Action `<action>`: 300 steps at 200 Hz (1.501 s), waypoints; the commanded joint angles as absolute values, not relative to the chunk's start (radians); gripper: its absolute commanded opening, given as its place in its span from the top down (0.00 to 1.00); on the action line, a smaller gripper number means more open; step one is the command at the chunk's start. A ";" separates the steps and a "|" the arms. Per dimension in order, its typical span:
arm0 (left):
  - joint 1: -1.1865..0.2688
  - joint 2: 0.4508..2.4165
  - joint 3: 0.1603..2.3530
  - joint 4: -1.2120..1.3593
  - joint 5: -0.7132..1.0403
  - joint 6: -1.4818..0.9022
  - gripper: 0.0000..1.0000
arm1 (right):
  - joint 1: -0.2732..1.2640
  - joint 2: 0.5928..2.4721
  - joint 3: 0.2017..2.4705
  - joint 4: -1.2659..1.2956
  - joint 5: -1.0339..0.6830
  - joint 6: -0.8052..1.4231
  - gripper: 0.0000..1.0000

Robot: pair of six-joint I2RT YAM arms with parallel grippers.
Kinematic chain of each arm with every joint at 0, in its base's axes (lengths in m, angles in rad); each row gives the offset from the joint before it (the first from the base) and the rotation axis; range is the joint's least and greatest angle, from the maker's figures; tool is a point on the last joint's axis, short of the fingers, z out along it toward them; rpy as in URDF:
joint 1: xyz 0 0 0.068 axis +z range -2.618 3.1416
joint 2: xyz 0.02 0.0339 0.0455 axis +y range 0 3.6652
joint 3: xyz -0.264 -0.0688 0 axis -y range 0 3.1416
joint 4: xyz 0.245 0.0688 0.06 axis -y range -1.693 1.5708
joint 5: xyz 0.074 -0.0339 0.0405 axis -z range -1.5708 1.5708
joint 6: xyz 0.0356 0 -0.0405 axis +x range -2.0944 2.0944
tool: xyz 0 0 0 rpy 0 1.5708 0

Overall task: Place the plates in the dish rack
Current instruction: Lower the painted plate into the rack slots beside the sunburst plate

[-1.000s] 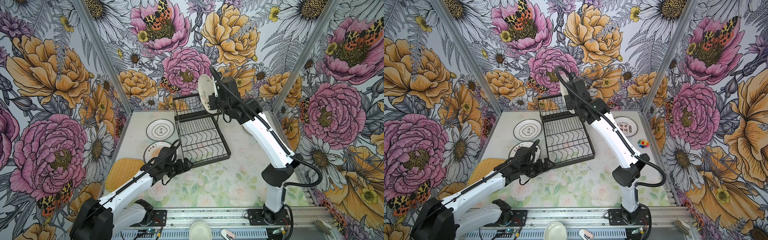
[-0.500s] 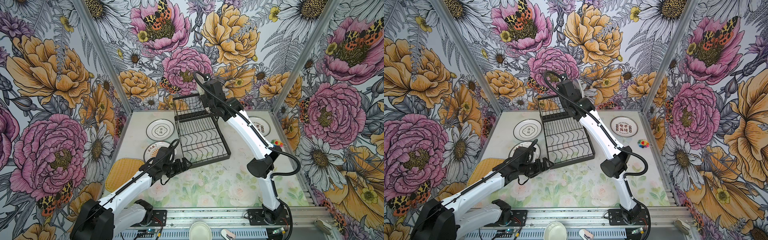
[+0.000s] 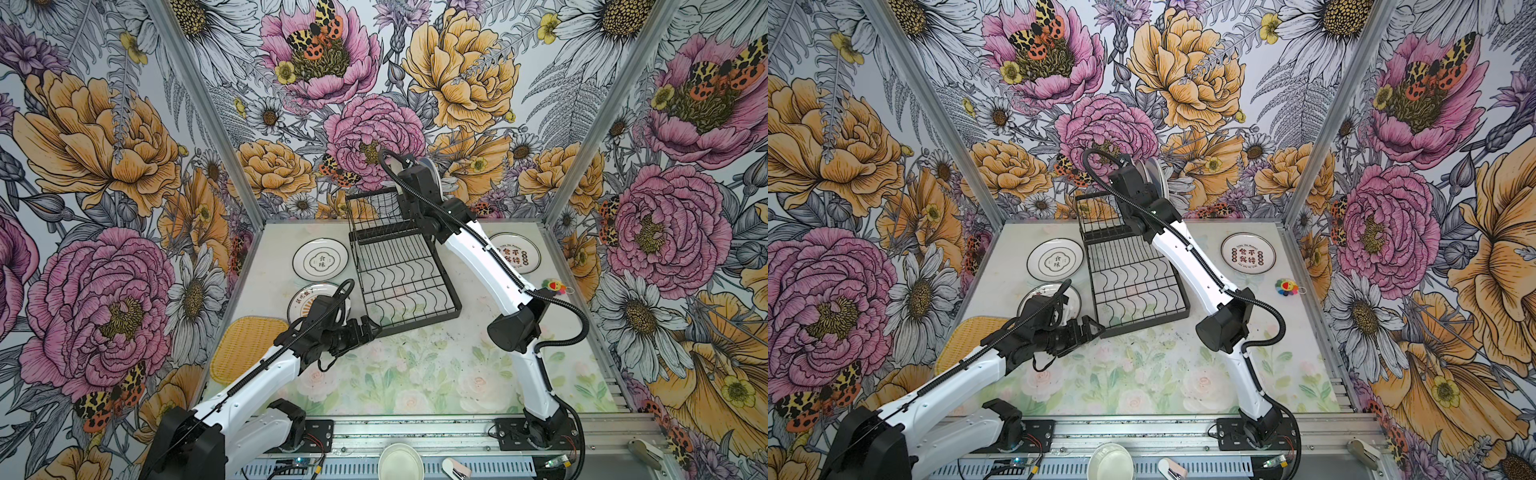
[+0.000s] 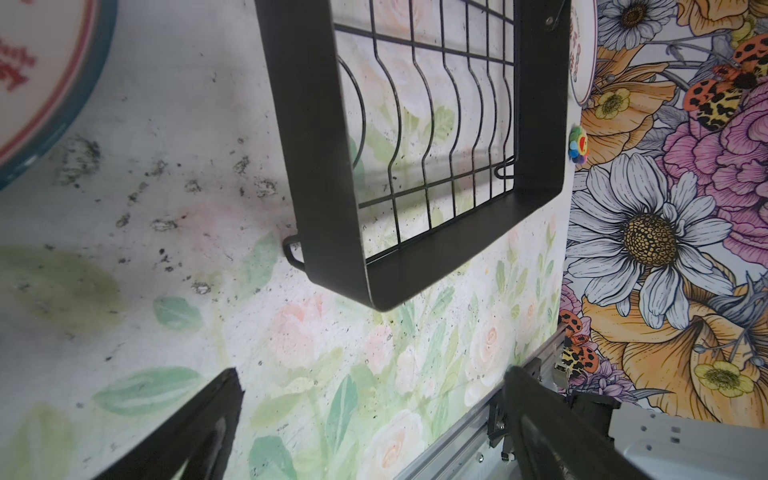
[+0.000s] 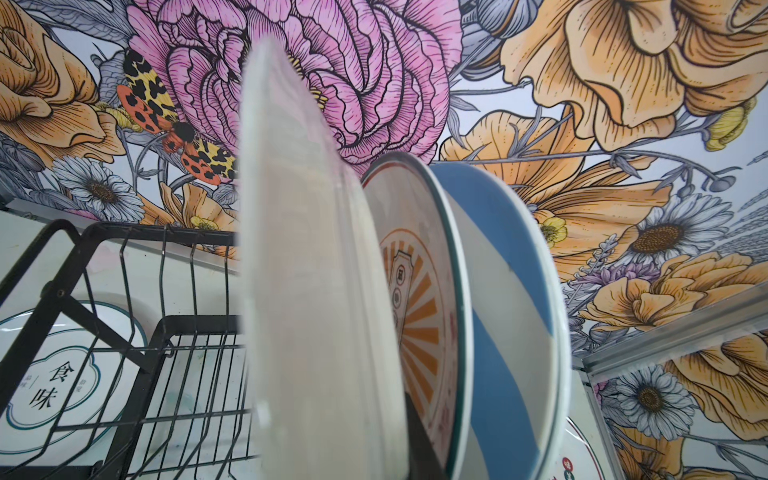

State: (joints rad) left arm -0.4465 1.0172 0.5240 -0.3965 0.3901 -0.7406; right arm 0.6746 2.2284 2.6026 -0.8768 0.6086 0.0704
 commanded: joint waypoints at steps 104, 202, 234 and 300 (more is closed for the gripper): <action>-0.416 0.965 0.482 -0.424 0.419 -0.715 0.01 | 0.654 2.214 2.584 -0.754 0.684 0.164 1.00; -0.412 0.950 0.483 -0.435 0.413 -0.722 0.01 | 0.646 2.195 2.526 -0.754 0.663 0.191 0.87; -0.413 0.950 0.486 -0.437 0.410 -0.724 0.01 | 0.644 2.184 2.520 -0.754 0.664 0.189 0.78; -0.411 0.942 0.493 -0.453 0.389 -0.724 0.01 | 0.648 2.126 2.487 -0.754 0.646 0.189 0.66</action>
